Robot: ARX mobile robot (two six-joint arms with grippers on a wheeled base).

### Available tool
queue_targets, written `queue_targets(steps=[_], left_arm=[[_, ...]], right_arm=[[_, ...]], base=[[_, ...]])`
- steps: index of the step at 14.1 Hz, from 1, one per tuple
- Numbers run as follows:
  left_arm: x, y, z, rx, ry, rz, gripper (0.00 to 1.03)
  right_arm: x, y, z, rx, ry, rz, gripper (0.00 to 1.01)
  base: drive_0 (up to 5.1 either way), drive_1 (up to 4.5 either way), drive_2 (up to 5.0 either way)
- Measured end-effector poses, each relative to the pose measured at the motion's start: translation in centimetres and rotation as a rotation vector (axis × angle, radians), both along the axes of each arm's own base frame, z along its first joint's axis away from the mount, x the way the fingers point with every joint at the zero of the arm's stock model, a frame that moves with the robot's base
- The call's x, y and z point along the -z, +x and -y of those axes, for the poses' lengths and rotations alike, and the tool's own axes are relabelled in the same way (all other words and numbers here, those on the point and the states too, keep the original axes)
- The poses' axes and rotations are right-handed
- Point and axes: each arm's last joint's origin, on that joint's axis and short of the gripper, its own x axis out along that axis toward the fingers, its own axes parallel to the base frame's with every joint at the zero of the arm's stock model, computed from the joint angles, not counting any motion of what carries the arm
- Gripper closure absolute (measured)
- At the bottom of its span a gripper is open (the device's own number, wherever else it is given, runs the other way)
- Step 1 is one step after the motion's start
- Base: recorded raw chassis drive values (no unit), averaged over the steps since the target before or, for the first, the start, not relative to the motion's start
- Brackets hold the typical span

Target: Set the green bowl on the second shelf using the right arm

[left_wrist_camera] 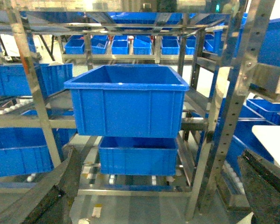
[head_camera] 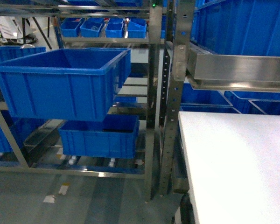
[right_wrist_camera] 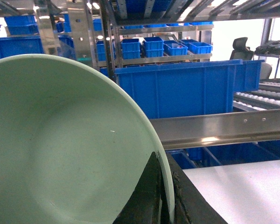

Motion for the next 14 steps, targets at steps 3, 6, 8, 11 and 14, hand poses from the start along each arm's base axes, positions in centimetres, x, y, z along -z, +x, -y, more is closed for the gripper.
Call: queue_targets(steps=[3,6,8,11,14], left_arm=[[0.01,0.0,0.0,0.0,0.0,-0.002,0.05],[0.02,0.0,0.0,0.0,0.0,-0.002,0.05],[0.02,0.0,0.0,0.0,0.0,-0.002,0.05],[0.01,0.0,0.0,0.0,0.0,-0.001,0.05],[0.02,0.0,0.0,0.0,0.0,-0.002,0.05]], right_arm=[[-0.02,0.0,0.0,0.0,0.0,0.002,0.99],[-0.05,-0.01,0.0,0.0,0.001,0.005,0.99],[-0.02,-0.01,0.0,-0.001,0.0,0.002,0.99],[-0.03,0.0,0.0,0.0,0.0,0.003,0.99],[-0.01,0.0,0.0,0.0,0.0,0.002,0.99]], base=[[-5.0,2.43,2.4],[-5.0,2.43,2.4],[-5.0,2.43,2.4],[-5.0,2.43,2.4],[-5.0,2.45,2.4]])
